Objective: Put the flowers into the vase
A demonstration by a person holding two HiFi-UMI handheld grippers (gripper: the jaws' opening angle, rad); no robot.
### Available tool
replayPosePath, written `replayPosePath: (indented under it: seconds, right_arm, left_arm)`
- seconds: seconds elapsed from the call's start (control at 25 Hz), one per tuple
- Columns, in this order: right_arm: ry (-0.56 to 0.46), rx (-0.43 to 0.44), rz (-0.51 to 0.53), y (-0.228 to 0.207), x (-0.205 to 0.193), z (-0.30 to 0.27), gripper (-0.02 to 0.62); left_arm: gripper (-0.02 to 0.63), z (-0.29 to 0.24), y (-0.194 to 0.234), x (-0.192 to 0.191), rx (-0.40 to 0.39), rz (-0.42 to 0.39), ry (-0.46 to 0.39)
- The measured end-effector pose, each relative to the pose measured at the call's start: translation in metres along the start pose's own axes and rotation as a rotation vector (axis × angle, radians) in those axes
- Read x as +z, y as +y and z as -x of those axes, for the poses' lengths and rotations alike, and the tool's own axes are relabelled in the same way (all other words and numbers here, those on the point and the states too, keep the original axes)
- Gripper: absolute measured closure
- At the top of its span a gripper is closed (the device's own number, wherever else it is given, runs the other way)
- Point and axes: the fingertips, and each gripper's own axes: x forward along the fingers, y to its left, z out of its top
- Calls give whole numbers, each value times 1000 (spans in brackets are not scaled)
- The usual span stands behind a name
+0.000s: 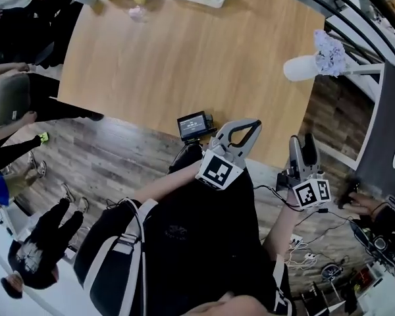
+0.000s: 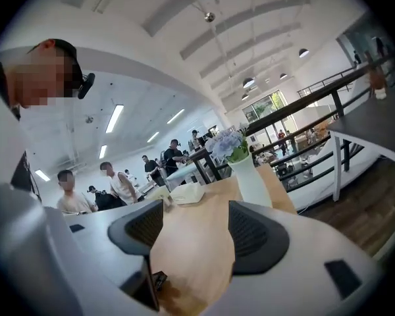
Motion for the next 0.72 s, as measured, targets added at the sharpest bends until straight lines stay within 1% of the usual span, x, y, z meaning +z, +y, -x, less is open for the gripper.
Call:
replayPosePath:
  seconds: [0.16, 0.24, 0.32, 0.4, 0.48, 0.56, 0.6, 0.72]
  right_arm:
    - [-3, 71, -17, 5, -15, 23, 281]
    - [-7, 99, -18, 4, -22, 43, 281]
    - [-21, 129, -23, 6, -31, 71, 281]
    - [-40, 147, -15, 10, -42, 101, 281]
    - [-66, 145, -3, 13, -55, 130, 281]
    - [-83, 146, -3, 17, -68, 153, 282]
    - [-85, 151, -7, 18, -73, 162, 282]
    - [-90, 176, -31, 24, -83, 185, 282]
  left_arm:
    - [575, 4, -30, 0, 32, -38, -12]
    - [575, 5, -54, -4, 48, -43, -21]
    - [575, 11, -82, -8, 64, -67, -25]
    - [575, 18, -110, -10, 78, -123, -41]
    - [575, 26, -138, -8, 88, -188, -64]
    - [575, 34, -169, -10, 77, -248, -44]
    - [575, 37, -184, -13, 63, -263, -27]
    - [575, 46, -216, -21, 33, -246, 0]
